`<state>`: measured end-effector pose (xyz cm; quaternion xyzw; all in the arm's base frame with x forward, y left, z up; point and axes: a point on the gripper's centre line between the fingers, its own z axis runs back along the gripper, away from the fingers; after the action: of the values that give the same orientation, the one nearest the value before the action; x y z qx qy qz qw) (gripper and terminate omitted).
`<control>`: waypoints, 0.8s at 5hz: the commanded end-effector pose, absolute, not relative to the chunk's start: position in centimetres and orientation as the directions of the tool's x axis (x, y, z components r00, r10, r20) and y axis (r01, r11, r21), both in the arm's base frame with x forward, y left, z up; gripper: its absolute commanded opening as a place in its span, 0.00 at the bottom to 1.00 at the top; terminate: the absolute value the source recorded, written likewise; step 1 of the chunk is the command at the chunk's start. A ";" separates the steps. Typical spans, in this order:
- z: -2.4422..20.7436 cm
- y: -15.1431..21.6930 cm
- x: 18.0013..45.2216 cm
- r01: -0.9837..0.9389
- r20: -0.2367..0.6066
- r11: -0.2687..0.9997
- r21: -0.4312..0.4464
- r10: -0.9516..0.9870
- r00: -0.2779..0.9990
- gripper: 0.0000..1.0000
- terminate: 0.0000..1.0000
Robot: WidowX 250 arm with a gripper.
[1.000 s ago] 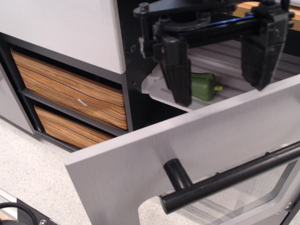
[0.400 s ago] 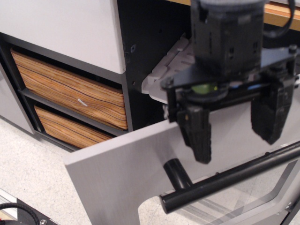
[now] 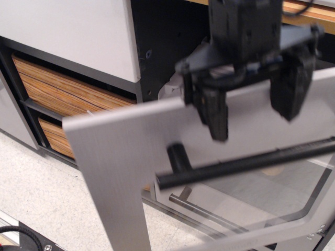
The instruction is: Close oven
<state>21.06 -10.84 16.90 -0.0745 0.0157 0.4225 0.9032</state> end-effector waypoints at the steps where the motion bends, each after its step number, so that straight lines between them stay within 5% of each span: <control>1: 19.0 -9.9 22.1 -0.655 -0.139 0.728 -0.203 0.640 0.755 1.00 0.00; 2: 15.6 -10.6 21.4 -0.513 -0.045 0.845 -0.152 0.512 0.858 1.00 0.00; 4: 10.6 -10.7 21.7 -0.451 0.086 0.883 -0.132 0.463 0.882 1.00 0.00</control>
<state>20.86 -10.49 9.68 -0.0470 -0.0506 0.2376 0.9689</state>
